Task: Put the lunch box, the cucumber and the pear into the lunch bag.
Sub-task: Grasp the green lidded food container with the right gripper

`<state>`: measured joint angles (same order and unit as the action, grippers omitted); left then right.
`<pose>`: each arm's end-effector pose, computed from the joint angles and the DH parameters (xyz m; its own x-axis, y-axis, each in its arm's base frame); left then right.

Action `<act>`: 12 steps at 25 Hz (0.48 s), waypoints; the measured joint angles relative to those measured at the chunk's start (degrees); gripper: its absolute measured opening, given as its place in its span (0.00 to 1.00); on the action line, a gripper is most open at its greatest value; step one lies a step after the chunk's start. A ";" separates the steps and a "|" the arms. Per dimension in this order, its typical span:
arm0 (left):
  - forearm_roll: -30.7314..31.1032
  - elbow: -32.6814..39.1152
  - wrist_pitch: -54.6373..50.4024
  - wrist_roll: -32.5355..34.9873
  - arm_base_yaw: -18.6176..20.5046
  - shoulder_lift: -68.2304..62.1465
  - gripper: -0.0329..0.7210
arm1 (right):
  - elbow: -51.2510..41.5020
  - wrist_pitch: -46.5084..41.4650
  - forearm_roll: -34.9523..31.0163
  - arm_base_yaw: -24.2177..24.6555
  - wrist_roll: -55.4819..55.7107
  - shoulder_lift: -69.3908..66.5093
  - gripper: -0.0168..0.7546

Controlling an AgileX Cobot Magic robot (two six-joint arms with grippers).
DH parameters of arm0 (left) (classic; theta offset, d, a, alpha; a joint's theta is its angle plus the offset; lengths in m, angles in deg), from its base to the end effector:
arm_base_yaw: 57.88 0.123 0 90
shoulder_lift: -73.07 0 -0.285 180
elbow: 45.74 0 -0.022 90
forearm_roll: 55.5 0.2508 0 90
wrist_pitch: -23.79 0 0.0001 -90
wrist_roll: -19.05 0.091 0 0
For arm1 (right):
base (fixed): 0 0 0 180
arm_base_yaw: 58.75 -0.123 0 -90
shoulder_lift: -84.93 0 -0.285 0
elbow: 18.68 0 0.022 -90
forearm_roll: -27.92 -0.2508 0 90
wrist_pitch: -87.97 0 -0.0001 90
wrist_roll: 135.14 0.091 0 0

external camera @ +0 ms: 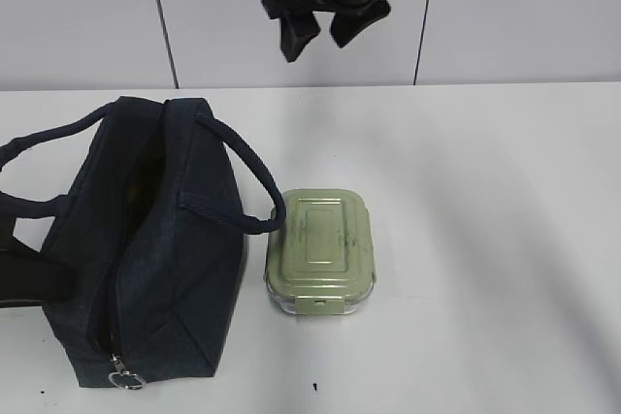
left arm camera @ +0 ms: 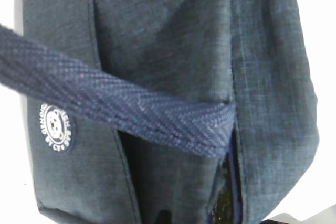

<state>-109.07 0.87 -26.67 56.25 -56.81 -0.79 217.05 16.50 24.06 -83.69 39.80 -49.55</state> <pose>0.1778 -0.0532 0.2233 -0.9277 -0.0663 -0.3673 0.1781 0.7862 -0.5918 0.4386 0.2104 0.3180 -0.7549 -0.4246 -0.4999 -0.5012 0.8651 0.0220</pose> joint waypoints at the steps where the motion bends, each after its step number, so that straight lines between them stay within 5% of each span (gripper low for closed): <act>1: 0.00 0.00 0.00 0.00 0.00 0.00 0.03 | -0.81 0.03 3.18 0.14 1.03 0.56 0.74; 4: 0.00 0.00 0.00 0.00 0.00 0.00 0.03 | -4.44 0.03 7.64 1.41 3.20 1.43 0.74; 12: 0.00 0.00 -0.05 0.00 0.00 0.00 0.03 | -18.71 0.14 4.93 8.56 4.73 1.64 0.74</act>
<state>-109.07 0.87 -26.73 56.25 -56.81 -0.79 198.34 16.64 28.99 -75.13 44.53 -47.91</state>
